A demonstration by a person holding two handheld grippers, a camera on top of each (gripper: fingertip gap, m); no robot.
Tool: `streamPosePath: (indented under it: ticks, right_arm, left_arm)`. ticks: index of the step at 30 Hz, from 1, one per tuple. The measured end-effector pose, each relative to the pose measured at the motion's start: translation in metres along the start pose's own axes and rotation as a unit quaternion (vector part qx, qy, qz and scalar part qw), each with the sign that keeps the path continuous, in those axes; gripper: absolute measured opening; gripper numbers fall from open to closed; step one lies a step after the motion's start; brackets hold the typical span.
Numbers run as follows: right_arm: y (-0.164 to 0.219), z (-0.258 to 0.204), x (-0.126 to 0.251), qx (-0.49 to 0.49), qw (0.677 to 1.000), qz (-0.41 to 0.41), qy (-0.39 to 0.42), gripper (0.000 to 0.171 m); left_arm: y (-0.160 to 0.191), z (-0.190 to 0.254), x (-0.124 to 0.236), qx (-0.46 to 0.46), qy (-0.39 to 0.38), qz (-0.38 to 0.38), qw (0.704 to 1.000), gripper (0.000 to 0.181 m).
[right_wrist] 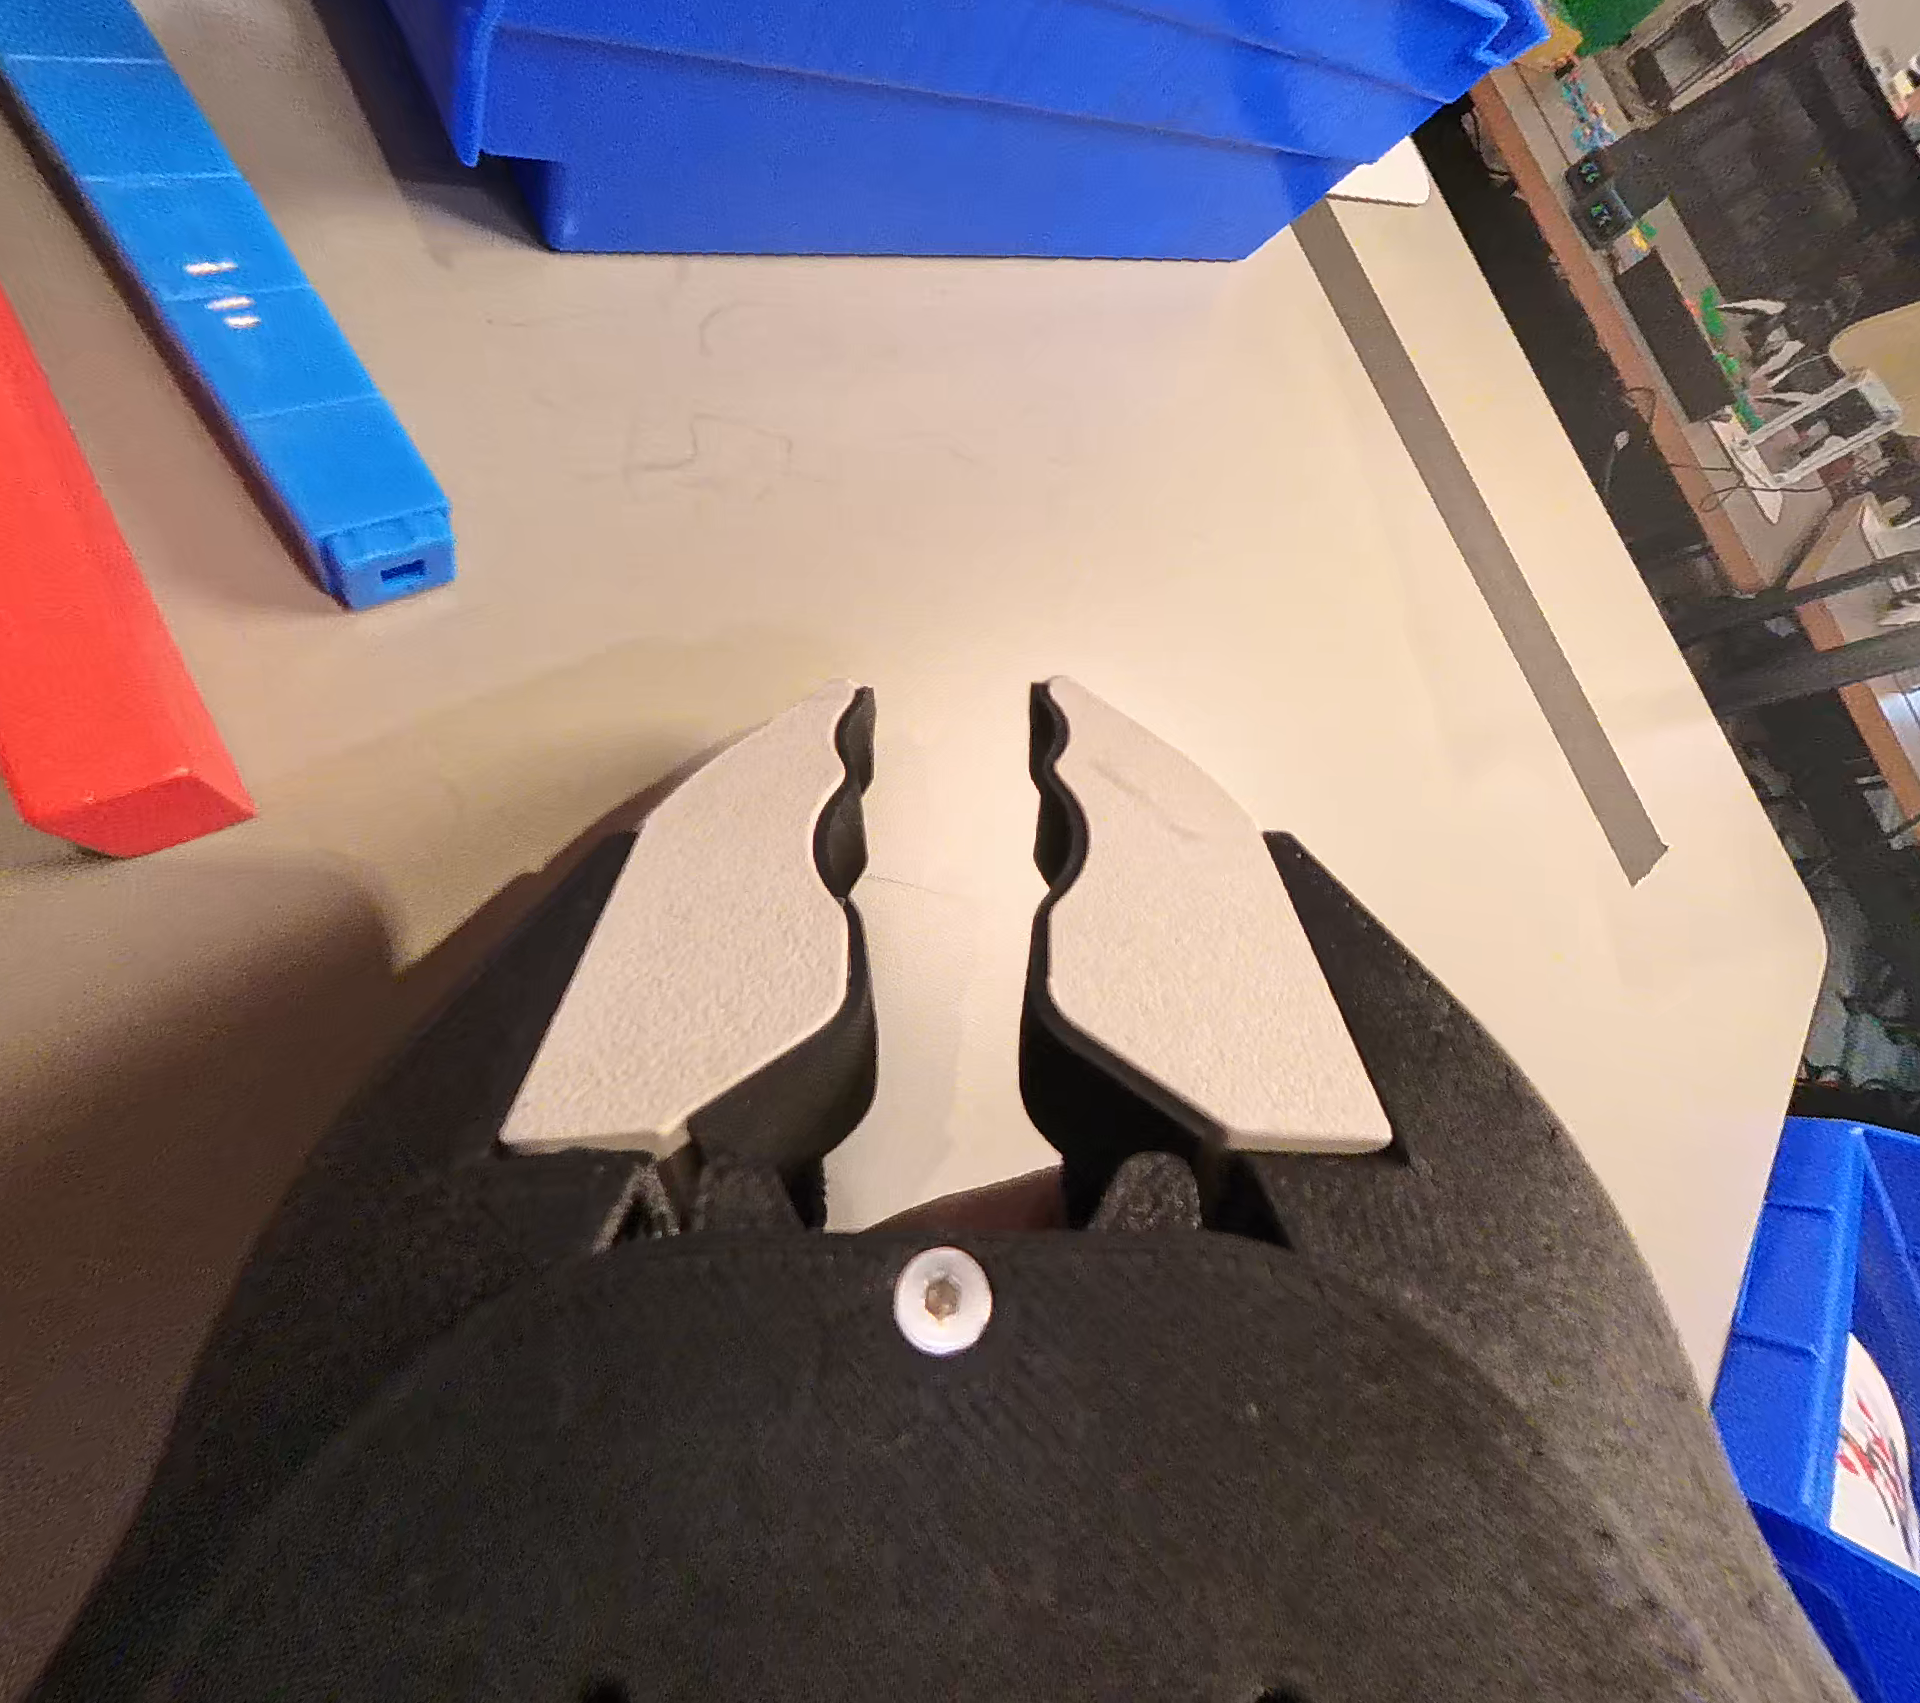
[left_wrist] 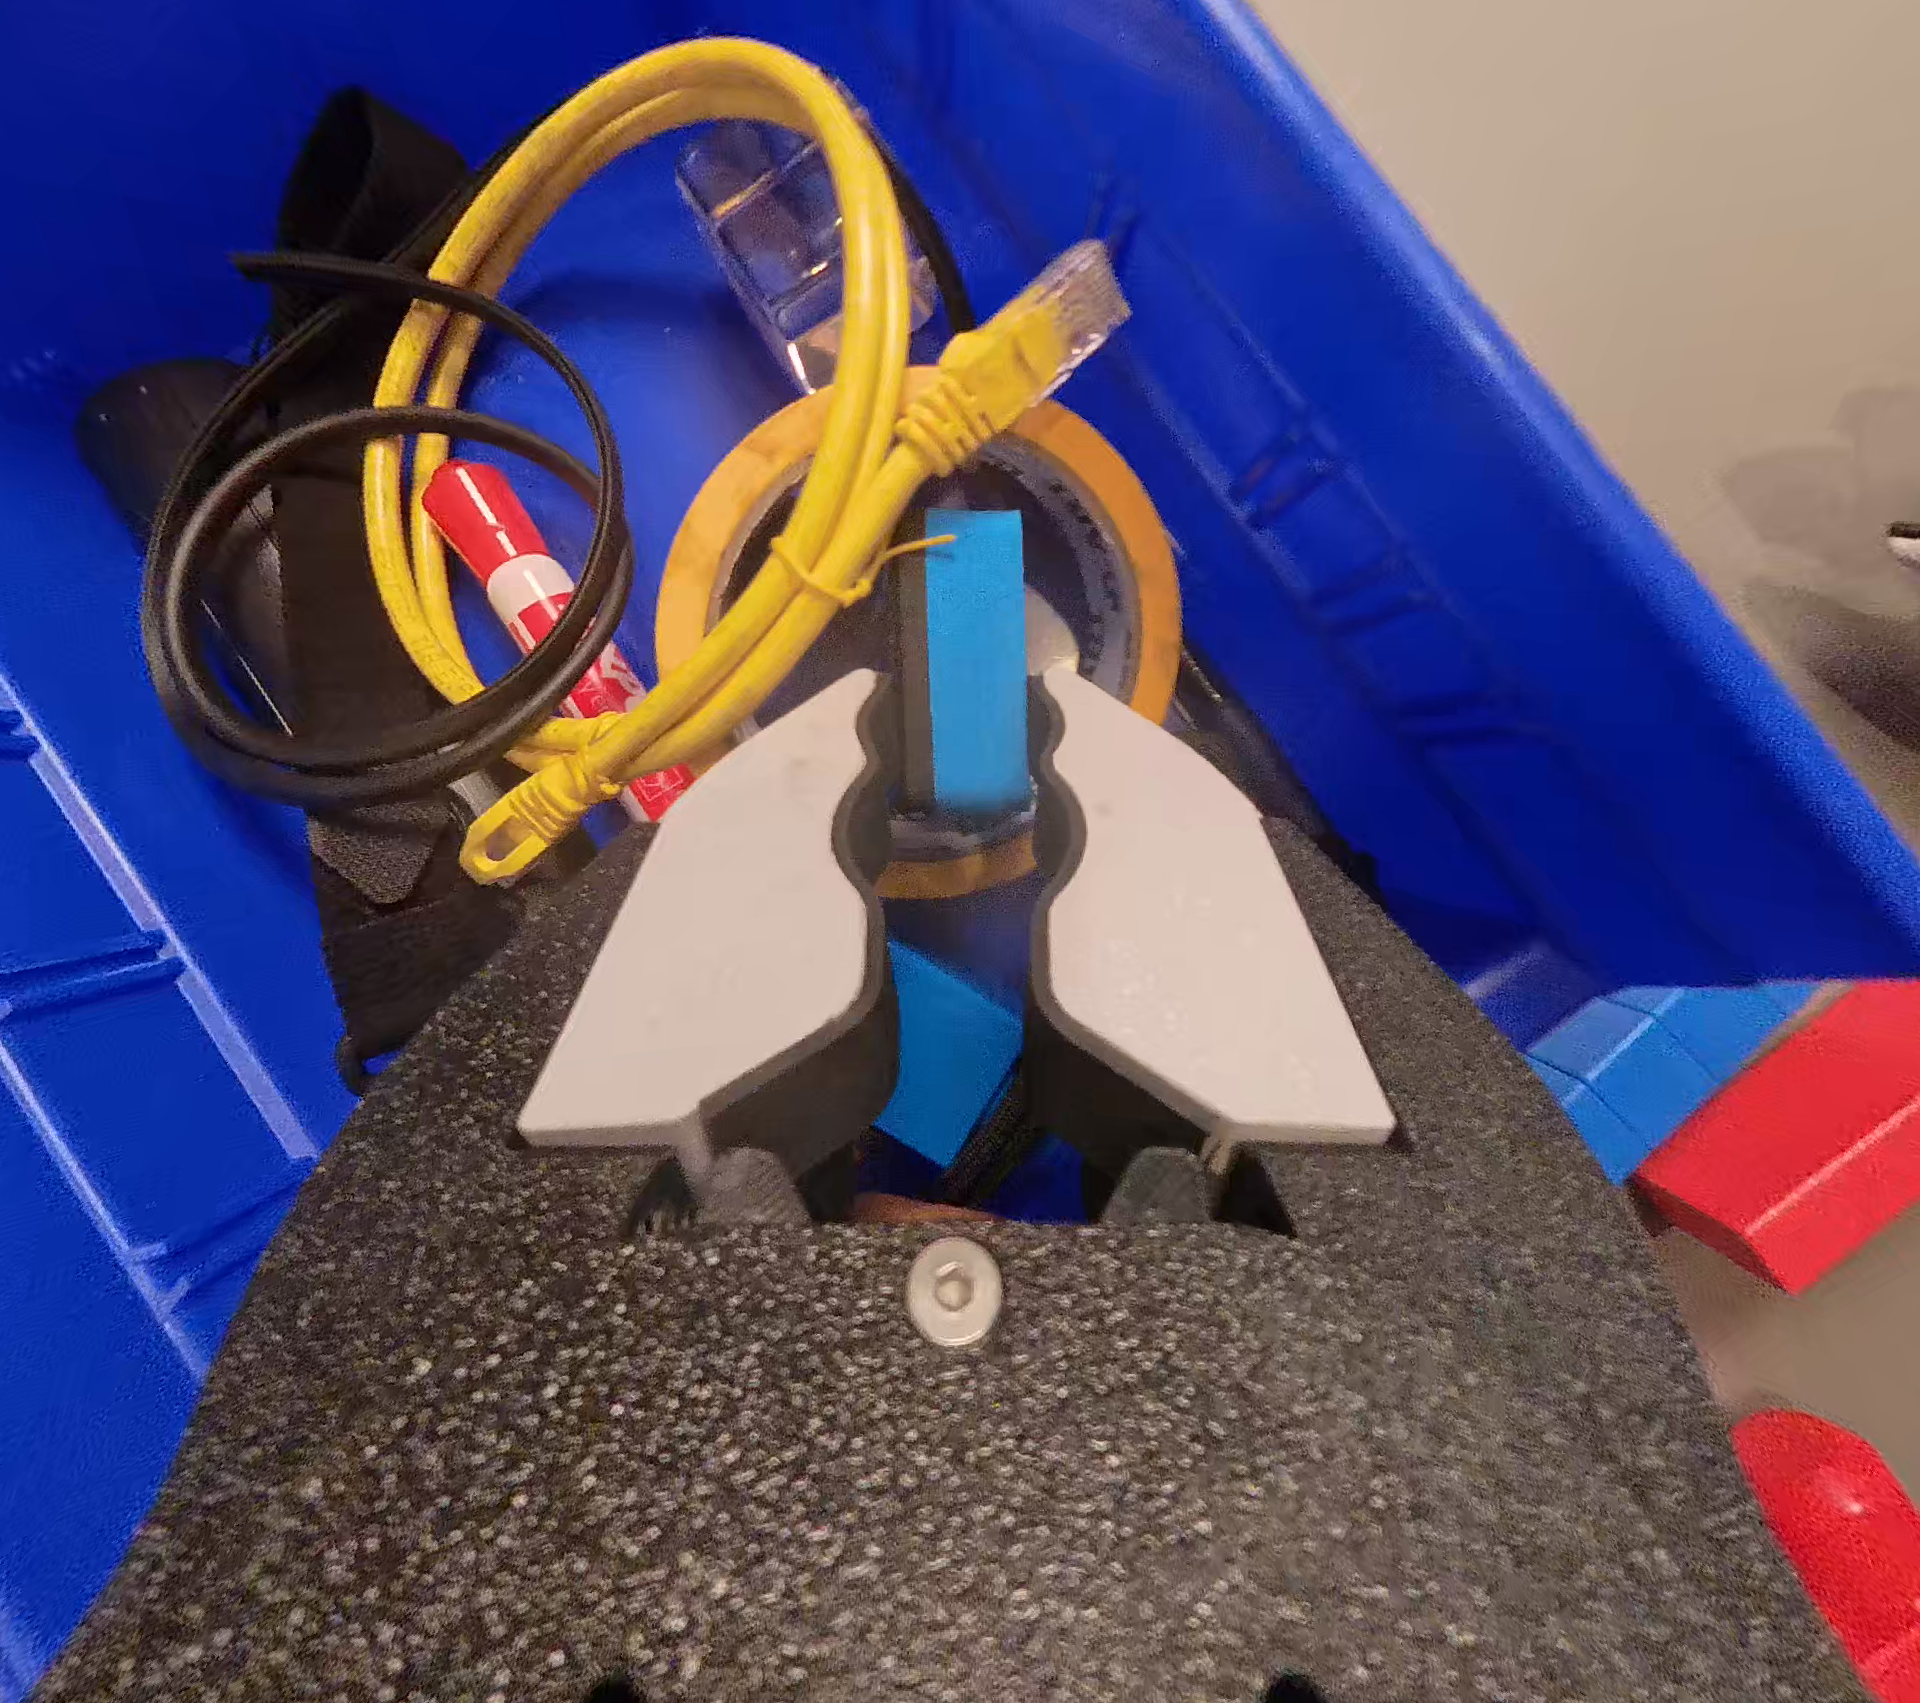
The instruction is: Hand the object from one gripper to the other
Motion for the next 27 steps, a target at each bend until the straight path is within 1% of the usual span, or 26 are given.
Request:
streamPosePath:
  ticks: [4,6,8,9,12,16,18,21,24,27]
  right_arm:
    - [0.002,0.006,-0.002,-0.021,1.0,0.005,0.003,0.028]
    - [0.005,0.009,-0.005,-0.037,0.999,0.007,0.004,0.028]
    - [0.007,0.013,-0.008,-0.056,0.998,0.01,0.006,0.028]
    - [0.006,0.016,-0.009,-0.065,0.998,0.016,0.01,0.028]
    - [-0.001,0.027,-0.009,-0.084,0.995,0.05,0.037,0.029]
    - [-0.022,0.048,0.006,-0.091,0.982,0.135,0.09,0.033]
    - [-0.034,0.057,0.016,-0.101,0.971,0.189,0.107,0.036]
    - [-0.052,0.067,0.024,-0.11,0.956,0.248,0.111,0.044]
    - [-0.066,0.067,0.024,-0.071,0.952,0.277,0.108,0.053]
    - [-0.083,0.063,0.024,-0.023,0.946,0.304,0.105,0.058]
  left_arm:
    - [-0.006,0.016,0.027,-0.055,0.011,0.052,0.997,0.025]
    - [-0.006,0.02,0.04,-0.069,0.018,0.09,0.993,0.024]
    - [-0.004,0.024,0.049,-0.07,0.046,0.137,0.987,0.024]
    - [-0.003,0.027,0.052,-0.069,0.069,0.163,0.982,0.024]
    - [-0.009,0.035,0.061,-0.07,0.15,0.254,0.953,0.024]
    - [-0.028,0.044,0.07,-0.068,0.223,0.316,0.919,0.024]
    - [-0.04,0.048,0.074,-0.07,0.253,0.334,0.905,0.024]
    - [-0.057,0.051,0.076,-0.066,0.288,0.328,0.897,0.024]
    - [-0.068,0.052,0.076,-0.041,0.313,0.333,0.888,0.024]
    - [-0.067,0.055,0.077,-0.015,0.329,0.324,0.887,0.024]
Point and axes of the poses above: each gripper's, where its closed fingertips meet, x back along the fingers, y out of its underside, z = x × y across the jaws, the point moved 6 cm from there along x, back along the fingers, and after that the axes turned 5 degrees about y, right-handed, at the moved point
